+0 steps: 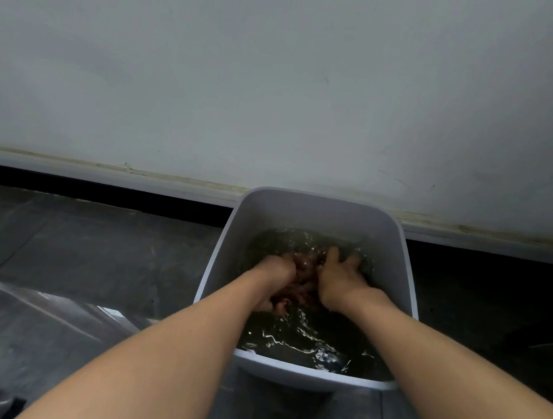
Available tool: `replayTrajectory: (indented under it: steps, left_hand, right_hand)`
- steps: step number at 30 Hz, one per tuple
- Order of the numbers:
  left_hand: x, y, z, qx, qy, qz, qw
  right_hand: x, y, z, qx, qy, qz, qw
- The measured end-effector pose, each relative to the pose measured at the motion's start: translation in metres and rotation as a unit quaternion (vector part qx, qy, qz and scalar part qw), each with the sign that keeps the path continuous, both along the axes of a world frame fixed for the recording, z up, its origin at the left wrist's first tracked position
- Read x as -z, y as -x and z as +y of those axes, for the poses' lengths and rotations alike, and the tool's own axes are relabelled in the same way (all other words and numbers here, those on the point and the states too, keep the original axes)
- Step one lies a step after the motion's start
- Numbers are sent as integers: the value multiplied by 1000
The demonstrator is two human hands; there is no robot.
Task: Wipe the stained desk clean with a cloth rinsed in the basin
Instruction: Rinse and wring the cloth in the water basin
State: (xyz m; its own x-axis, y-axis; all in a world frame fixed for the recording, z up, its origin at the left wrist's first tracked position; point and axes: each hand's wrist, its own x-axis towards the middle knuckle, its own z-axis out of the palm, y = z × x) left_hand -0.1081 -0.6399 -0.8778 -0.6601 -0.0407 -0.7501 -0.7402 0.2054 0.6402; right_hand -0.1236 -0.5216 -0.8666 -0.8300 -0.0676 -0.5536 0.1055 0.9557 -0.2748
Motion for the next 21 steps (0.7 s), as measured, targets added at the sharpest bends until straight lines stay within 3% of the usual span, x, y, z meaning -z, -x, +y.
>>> replayTrajectory:
  steps: [4,5,8,10,14,17,21]
  left_hand:
    - [14,1,9,127,210,13,969]
    - [17,1,10,162,214,10,963]
    - [22,7,4,167,129,19,977]
    - [22,5,3,91,84,-34,992]
    - [13,6,2,-59,-23,-36,997]
    - [-1,5,-3,-166,-109,-16,980]
    - [-5,4,-1,-117,-101,-21,988]
  right_hand:
    - [10,-1,-4,-54,-37,-21,998]
    - [13,0,-6,-45,-25,-32,998]
    - [16,0,-10,-8,40,-48,998]
    - [14,0,-14,38,98,-42,994]
    - [-9,-18,-28,199,240,-62,948]
    - [-21,-29,-41,182,246,-8,952]
    - [-14,-26,-33,152,208,97,961]
